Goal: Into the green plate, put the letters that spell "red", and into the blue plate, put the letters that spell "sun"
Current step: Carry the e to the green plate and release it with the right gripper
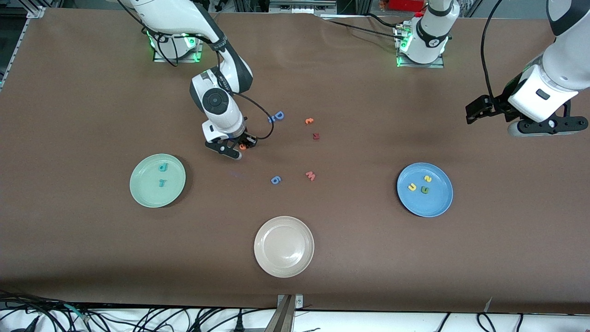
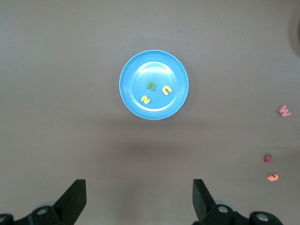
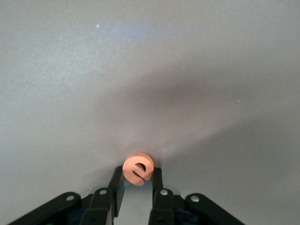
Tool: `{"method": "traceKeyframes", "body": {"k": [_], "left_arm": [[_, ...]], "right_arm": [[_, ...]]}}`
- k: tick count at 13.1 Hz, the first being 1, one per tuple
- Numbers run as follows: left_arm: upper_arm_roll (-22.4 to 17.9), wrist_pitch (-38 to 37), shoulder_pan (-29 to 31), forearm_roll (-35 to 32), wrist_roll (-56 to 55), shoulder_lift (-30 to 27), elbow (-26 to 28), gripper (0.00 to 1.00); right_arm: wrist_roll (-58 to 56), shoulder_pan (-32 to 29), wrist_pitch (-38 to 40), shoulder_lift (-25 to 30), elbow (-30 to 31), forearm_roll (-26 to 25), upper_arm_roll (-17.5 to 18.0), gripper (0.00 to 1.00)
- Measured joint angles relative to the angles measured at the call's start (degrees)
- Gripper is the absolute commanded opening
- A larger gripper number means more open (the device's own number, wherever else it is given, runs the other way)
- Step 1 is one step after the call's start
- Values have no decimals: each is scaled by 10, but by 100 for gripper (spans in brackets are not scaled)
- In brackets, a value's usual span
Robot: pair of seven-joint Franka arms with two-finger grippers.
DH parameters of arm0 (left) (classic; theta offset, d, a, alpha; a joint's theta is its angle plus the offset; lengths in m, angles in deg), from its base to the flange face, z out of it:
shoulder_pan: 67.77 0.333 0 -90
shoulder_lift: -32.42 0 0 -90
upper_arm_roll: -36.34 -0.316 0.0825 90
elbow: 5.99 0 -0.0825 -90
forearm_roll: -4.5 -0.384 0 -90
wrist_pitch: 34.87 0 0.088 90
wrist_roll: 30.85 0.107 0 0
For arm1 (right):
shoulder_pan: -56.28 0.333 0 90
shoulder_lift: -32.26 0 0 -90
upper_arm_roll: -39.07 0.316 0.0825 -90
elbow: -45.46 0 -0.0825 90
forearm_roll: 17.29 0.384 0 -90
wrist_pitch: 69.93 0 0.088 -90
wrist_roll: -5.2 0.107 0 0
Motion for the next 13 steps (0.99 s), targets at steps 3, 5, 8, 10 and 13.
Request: {"method": "traceKeyframes", "body": {"k": [3, 5, 8, 10, 13], "left_arm": [[0, 0, -1, 0, 0, 0, 0, 100], [0, 0, -1, 0, 0, 0, 0, 100], [-9, 0, 0, 1, 38, 0, 0, 100], [-29, 0, 2, 11, 66, 0, 1, 100], [-39, 0, 2, 13, 89, 0, 1, 100]], "right_arm": [[-28, -1, 48, 0, -28, 0, -23, 10], [-70, -3, 124, 1, -79, 0, -53, 11], [-167, -25, 227, 8, -148, 0, -98, 11], [-237, -48, 242, 9, -156, -1, -116, 11], [-327, -57, 245, 7, -156, -1, -163, 13]]}}
